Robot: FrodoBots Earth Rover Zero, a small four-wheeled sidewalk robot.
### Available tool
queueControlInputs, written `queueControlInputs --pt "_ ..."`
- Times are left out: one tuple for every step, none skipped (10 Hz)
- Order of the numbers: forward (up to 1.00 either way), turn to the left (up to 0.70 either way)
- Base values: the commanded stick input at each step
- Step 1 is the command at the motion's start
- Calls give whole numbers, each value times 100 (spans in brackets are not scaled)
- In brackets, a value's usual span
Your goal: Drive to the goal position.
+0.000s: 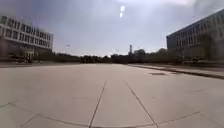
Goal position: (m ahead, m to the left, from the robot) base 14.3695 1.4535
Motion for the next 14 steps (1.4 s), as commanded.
queueControlInputs --pt "70 -10" --pt "70 -2" --pt "70 -2" --pt "70 -2" --pt "70 -2" --pt "70 -2" --pt "70 -2" --pt "70 -2" --pt "70 -2" --pt "70 -2" --pt "70 -2" --pt "70 -2" --pt "70 -2" --pt "70 -2"
